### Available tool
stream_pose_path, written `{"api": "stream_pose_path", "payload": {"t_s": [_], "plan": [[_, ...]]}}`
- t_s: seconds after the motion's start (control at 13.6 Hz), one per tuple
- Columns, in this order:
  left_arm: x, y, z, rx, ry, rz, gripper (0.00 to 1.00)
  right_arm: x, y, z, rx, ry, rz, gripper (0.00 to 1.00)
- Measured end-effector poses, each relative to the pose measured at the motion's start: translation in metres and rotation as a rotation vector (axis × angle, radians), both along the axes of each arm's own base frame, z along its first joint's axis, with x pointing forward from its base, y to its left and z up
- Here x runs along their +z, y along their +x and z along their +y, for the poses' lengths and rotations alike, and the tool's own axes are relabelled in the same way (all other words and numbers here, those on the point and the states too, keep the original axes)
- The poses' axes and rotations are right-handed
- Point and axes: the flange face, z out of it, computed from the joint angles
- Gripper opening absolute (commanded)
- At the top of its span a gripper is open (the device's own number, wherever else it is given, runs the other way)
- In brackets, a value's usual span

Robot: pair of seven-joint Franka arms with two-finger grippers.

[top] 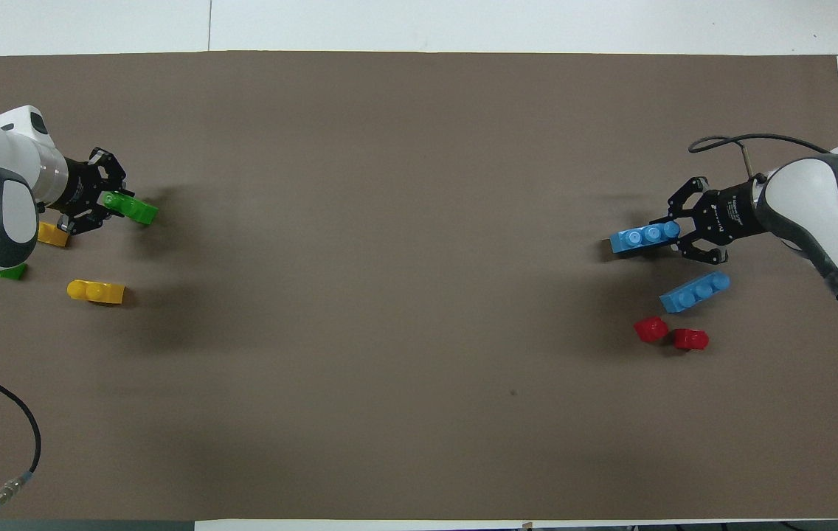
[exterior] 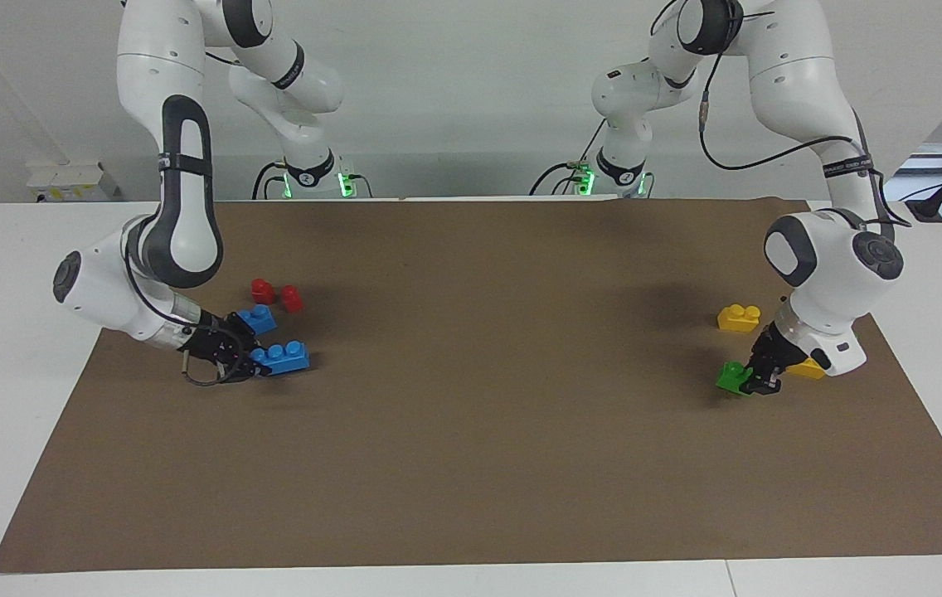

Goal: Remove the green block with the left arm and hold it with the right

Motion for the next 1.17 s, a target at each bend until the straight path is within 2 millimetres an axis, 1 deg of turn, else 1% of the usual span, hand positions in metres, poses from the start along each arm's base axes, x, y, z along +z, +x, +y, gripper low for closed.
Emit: {"api": "stream_pose_path", "payload": {"t_s": [0.22,0.29,0.37,0.44,0.51,0.59,0.66,0.73,0.81,0.88,0.95,1.03,1.1,1.17], "plan": [[-0.007,0.001,0.002,0.039,-0.003,0.003,0.00,-0.006,-0.003,0.002,0.003,-0.004,-0.001,0.00],[-0.007,0.002,0.003,0.057,-0.004,-0.007,0.17,-0.007,-0.004,0.002,0.004,-0.004,0.001,0.00],[-0.006,0.003,0.003,0.067,-0.004,-0.018,0.78,-0.008,-0.004,0.002,0.005,-0.003,0.002,0.13],[-0.007,0.004,0.003,0.073,-0.004,-0.022,1.00,-0.008,-0.004,0.002,0.005,-0.003,0.002,0.24],[-0.007,0.004,0.003,0.076,-0.004,-0.028,1.00,-0.008,-0.004,0.002,0.005,-0.003,0.002,0.40],[-0.007,0.004,0.005,0.079,-0.003,-0.031,1.00,-0.008,-0.004,0.002,0.006,-0.003,0.001,0.60],[-0.007,0.004,0.008,0.084,-0.003,-0.032,1.00,-0.008,-0.004,0.003,0.007,-0.003,0.001,0.84],[-0.007,0.004,0.012,0.091,-0.002,-0.032,1.00,-0.008,-0.004,0.004,0.008,-0.003,0.001,0.97],[-0.007,0.004,0.016,0.096,-0.002,-0.032,1.00,-0.008,-0.004,0.005,0.011,-0.003,0.001,1.00],[-0.005,0.004,0.017,0.097,-0.002,-0.036,1.00,-0.008,-0.004,0.009,0.018,-0.002,0.001,1.00],[-0.002,0.006,0.017,0.089,0.004,-0.044,1.00,-0.006,-0.003,0.014,0.024,-0.001,0.002,1.00],[0.006,0.009,0.015,0.064,0.028,-0.057,1.00,-0.001,-0.003,0.018,0.025,0.001,0.005,1.00],[0.018,0.012,0.011,0.027,0.061,-0.067,1.00,0.012,-0.002,0.023,0.024,0.006,0.006,1.00],[0.033,0.014,0.006,-0.009,0.083,-0.065,1.00,0.032,0.000,0.029,0.041,0.010,-0.003,1.00]]}}
